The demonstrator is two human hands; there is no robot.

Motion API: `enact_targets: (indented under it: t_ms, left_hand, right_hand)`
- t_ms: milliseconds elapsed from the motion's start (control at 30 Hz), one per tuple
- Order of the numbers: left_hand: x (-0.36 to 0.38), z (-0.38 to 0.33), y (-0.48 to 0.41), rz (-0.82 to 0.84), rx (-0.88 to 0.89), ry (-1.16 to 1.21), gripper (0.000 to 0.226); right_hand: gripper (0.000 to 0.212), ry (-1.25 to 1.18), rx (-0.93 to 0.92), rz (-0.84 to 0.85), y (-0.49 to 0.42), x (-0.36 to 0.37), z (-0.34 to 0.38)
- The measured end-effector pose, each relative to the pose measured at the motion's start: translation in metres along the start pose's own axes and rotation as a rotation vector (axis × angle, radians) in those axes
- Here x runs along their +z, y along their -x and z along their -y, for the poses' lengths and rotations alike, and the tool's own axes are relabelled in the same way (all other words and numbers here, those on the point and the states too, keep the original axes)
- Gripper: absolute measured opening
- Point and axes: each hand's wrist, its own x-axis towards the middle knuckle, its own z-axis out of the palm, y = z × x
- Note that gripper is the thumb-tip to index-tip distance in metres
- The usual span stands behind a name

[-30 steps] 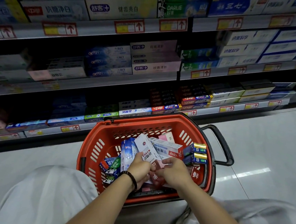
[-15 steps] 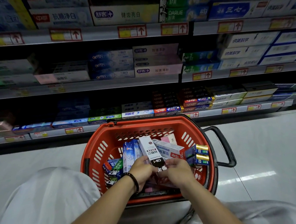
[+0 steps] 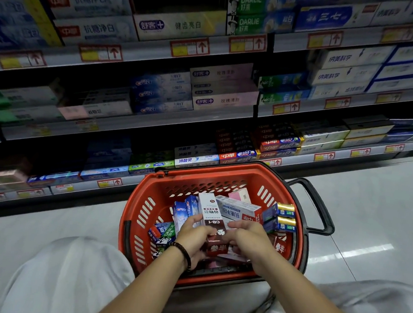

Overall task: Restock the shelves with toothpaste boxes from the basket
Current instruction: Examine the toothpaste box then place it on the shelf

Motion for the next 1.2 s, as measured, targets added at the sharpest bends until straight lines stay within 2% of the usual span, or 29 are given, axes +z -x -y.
enact_targets:
  t_ms: [167,367,467,667,767,867,1000,1067,1200]
  left_hand:
    - [-0.011,-0.003,0.003,0.013,0.009,0.035,0.056]
    - [-0.033,-0.009,0.014,0.060,-0.008,0.038,0.038]
    - [-0.046,-0.011,0.020,0.055,-0.023,0.049,0.040]
    - [-0.069,-0.016,0.032,0.100,0.025,0.043,0.030]
    - [-0.081,-0.019,0.039,0.105,0.057,0.067,0.035]
    - [-0.090,-0.022,0.046,0.112,0.085,0.076,0.054]
    - [-0.101,-0.029,0.058,0.160,0.106,0.046,0.038]
    - [-0.106,-0.032,0.065,0.201,0.112,0.026,0.038]
    - [-0.116,-0.037,0.071,0.231,0.126,0.022,0.050]
  right_hand:
    - [0.029,0.001,0.002,0.016,-0.002,0.009,0.001]
    - [0.025,-0.004,0.020,0.060,-0.004,0.016,0.006]
    - [0.022,-0.010,0.016,0.048,-0.009,0.017,0.008]
    - [0.020,-0.034,-0.006,-0.005,-0.013,0.022,0.012]
    - [0.025,-0.059,-0.020,-0.030,-0.013,0.027,0.014]
    - [0.029,-0.126,-0.035,-0.039,-0.009,0.030,0.019]
    - [0.041,-0.188,-0.080,-0.039,-0.004,0.031,0.026]
    - [0.048,-0.208,-0.109,-0.030,-0.002,0.032,0.030]
    - [0.044,-0.269,-0.114,-0.023,0.000,0.037,0.039]
